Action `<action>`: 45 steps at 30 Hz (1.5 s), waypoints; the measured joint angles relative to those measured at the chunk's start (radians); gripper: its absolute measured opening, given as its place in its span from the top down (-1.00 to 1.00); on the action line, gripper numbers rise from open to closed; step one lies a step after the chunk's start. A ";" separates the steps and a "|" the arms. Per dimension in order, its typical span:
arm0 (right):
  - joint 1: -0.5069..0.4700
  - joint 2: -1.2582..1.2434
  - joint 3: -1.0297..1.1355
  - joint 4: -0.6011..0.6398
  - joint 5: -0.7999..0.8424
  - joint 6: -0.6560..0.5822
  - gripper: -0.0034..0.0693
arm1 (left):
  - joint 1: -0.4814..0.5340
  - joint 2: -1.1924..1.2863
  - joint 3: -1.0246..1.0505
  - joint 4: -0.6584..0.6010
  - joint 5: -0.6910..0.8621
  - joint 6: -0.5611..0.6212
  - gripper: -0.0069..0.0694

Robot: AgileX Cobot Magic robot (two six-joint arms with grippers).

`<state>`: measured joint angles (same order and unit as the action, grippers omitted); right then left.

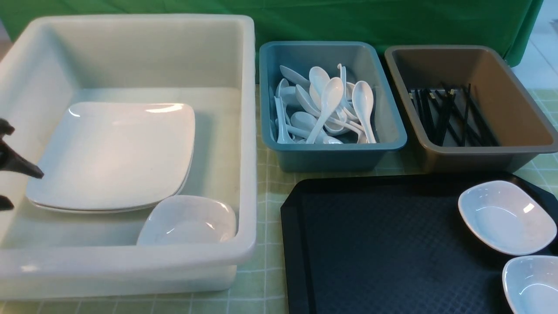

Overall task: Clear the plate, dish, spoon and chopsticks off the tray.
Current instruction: Use the left arm to grab a small plate from the dinner plate

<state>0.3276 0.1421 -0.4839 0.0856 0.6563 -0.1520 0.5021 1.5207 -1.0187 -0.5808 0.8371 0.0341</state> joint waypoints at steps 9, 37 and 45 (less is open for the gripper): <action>0.000 0.098 -0.062 -0.059 0.102 0.026 0.84 | -0.002 -0.103 -0.163 0.014 0.209 0.090 0.58; 0.000 0.645 -0.168 -0.254 0.463 0.188 0.88 | -0.784 -0.289 -0.121 0.102 0.208 -0.006 0.85; 0.000 0.796 -0.168 -0.254 0.469 0.219 0.84 | -0.862 -0.247 -0.121 0.110 0.163 -0.007 0.85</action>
<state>0.3276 0.9381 -0.6524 -0.1685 1.1258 0.0669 -0.3598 1.2738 -1.1392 -0.4709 1.0000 0.0267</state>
